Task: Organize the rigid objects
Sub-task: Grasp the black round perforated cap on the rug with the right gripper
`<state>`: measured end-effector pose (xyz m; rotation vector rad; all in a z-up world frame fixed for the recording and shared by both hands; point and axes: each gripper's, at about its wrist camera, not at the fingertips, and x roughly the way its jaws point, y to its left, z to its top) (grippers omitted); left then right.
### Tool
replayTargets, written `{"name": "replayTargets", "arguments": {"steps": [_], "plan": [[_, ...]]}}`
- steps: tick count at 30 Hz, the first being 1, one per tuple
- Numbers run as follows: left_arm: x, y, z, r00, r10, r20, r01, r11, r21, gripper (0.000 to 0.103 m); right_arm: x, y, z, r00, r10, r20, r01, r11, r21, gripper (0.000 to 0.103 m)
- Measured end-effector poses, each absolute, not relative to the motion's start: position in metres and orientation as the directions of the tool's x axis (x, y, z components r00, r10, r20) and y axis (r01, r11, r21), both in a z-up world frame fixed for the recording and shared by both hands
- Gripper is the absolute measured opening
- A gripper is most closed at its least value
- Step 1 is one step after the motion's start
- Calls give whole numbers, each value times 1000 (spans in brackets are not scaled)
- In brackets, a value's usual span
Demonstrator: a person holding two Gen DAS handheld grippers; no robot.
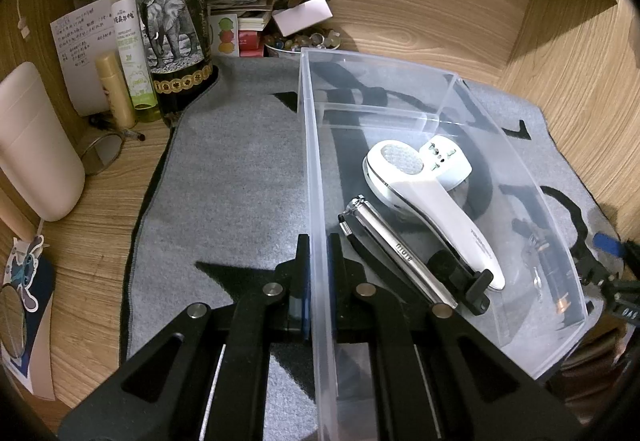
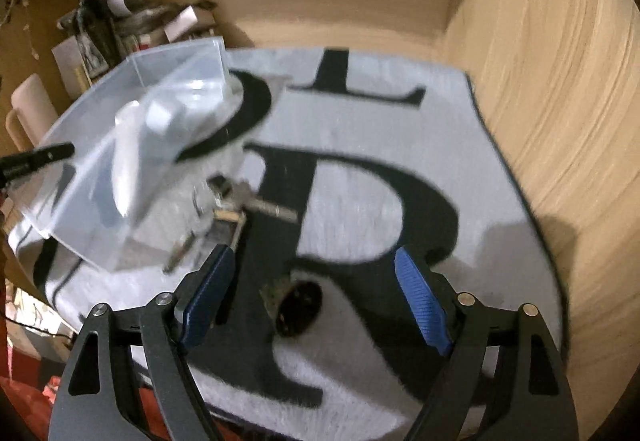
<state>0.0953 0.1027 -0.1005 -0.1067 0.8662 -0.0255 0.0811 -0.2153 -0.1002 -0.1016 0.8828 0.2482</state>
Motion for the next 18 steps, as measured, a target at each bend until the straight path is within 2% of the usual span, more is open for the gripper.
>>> {"name": "replayTargets", "arguments": {"steps": [6,11,13,15,18], "plan": [[95,103,-100,648,-65,-759,-21,994,-104,6,75,-216,-116,599,147,-787,-242,970,-3,79],[95,102,-100,648,-65,-759,-21,994,-103,6,74,-214,-118,604,166,-779,-265,964,-1,53],[95,102,-100,648,-65,-759,-21,994,-103,6,72,-215,-116,602,182,-777,-279,960,9,36],[95,103,-100,648,-67,-759,-21,994,-105,6,73,-217,-114,596,200,-778,-285,958,28,30],[96,103,-100,648,-66,-759,-20,994,-103,6,74,-220,-111,595,218,-773,-280,958,54,29]]}}
